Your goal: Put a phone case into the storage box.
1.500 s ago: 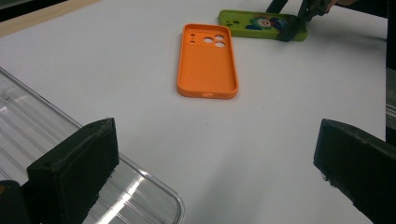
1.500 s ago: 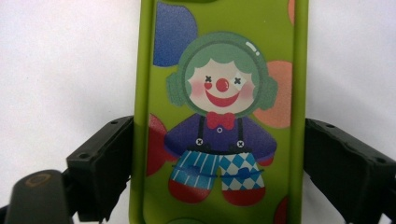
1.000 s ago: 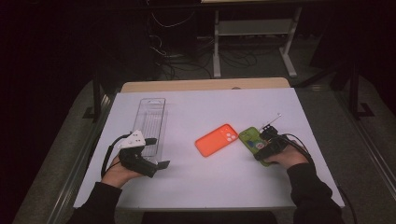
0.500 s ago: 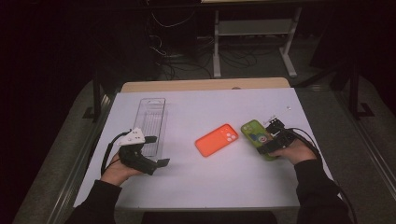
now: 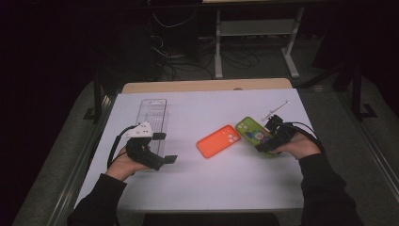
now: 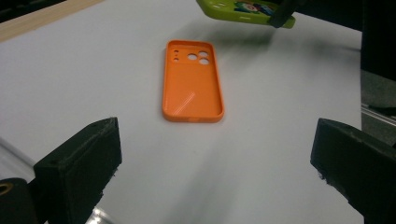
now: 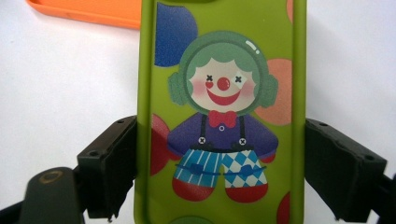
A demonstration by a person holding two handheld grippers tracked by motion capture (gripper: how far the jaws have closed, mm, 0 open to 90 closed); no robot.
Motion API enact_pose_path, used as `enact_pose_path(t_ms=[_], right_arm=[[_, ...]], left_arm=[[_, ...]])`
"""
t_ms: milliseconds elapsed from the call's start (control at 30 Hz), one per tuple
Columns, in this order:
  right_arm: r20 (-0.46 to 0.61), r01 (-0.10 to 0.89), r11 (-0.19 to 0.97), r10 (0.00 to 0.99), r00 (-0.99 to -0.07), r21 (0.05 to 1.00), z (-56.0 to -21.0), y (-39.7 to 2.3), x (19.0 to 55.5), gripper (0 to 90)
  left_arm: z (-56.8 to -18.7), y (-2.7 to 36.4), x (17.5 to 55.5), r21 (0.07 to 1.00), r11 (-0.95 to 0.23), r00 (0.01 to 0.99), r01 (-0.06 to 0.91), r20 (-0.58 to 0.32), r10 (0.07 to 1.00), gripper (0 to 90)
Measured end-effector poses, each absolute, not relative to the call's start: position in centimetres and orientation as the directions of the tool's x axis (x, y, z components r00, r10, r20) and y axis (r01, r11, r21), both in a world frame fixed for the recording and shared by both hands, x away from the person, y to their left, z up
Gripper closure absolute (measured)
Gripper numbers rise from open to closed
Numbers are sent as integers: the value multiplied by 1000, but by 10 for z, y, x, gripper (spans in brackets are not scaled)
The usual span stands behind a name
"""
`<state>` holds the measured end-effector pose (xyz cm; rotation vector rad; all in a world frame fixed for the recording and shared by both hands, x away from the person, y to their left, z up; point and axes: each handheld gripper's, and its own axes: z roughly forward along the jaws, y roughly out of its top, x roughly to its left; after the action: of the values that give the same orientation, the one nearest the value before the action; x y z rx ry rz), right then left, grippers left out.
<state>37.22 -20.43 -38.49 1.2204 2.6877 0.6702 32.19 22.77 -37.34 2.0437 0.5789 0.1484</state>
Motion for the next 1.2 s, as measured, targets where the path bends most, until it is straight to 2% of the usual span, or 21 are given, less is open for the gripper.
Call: enact_pose_path(t_ms=[633, 967, 1200], right_arm=[[62, 578, 692, 617, -785, 432, -376, -176, 379, 155], [35, 481, 753, 523, -851, 448, -371, -157, 376, 155], [22, 384, 806, 420, -907, 451, -371, -145, 375, 154]], left_arm=[[-361, 187, 345, 836, -478, 927, 269, -90, 364, 0], [-355, 179, 353, 832, -504, 947, 233, -76, 312, 0], [-349, 170, 359, 827, -529, 963, 191, -54, 265, 0]])
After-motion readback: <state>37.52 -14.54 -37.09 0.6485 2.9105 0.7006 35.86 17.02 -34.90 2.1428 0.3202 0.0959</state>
